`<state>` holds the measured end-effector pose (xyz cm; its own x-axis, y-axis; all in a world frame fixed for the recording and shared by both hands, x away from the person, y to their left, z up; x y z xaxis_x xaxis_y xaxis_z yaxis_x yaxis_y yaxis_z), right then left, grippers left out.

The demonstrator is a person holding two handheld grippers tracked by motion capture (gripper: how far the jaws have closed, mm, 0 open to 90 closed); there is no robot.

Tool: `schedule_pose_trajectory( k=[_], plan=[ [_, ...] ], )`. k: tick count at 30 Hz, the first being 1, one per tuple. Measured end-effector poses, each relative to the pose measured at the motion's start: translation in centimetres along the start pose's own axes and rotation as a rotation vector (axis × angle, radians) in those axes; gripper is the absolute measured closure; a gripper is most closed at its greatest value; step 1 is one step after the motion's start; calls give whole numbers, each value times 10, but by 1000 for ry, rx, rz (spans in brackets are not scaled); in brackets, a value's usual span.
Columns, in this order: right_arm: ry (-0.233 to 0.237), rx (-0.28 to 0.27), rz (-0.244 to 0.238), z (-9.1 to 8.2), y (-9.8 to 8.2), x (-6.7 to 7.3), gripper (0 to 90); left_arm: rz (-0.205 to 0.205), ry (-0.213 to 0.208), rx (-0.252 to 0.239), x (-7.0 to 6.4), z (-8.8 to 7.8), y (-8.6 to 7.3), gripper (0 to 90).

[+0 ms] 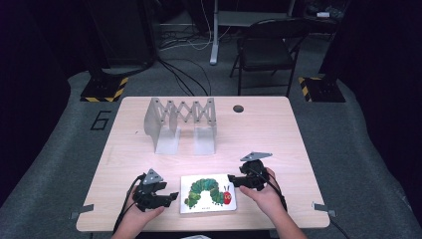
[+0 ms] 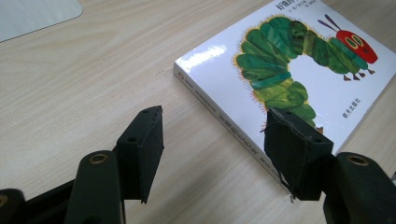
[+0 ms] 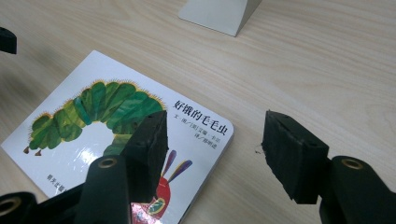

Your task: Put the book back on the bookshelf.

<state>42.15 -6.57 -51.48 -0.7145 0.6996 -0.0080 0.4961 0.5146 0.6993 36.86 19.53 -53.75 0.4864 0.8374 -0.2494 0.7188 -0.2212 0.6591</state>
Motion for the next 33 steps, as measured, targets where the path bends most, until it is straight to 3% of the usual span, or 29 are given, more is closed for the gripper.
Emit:
schedule_pose_trajectory(
  k=[6,9,14,16,18,22,27,33],
  plan=[
    [5,-43,33,-5,-2,2,394,37,-15,2,-6,-2,-7,365],
    [-5,-42,8,-3,-4,-1,390,54,-18,3,-7,1,-8,365],
    [-18,-69,44,2,-7,-9,384,99,-5,26,-6,6,-12,349],
    [-7,-65,63,6,-10,-10,383,115,-20,44,-8,6,-14,324],
    [0,-58,59,9,-12,-9,377,104,-22,29,-10,7,-14,285],
    [4,-34,33,16,-14,-6,356,123,-21,32,-12,8,-15,254],
    [14,-24,23,19,-14,-3,343,107,-37,19,-16,11,-16,232],
    [26,-17,-5,25,-13,2,306,133,-59,44,-25,16,-21,204]
  ],
)
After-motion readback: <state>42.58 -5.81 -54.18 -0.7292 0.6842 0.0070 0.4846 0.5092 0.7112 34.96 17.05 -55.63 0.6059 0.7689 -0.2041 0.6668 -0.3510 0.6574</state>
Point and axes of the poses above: each handheld gripper's, and its own axes: z roughly forward along the jaws, y roughly out of its top, x roughly to its left, the point moved 8 cm from there along z, roughly forward along the jaws, and after that the axes turned 12 degrees about -z, right-handed, at the moved point
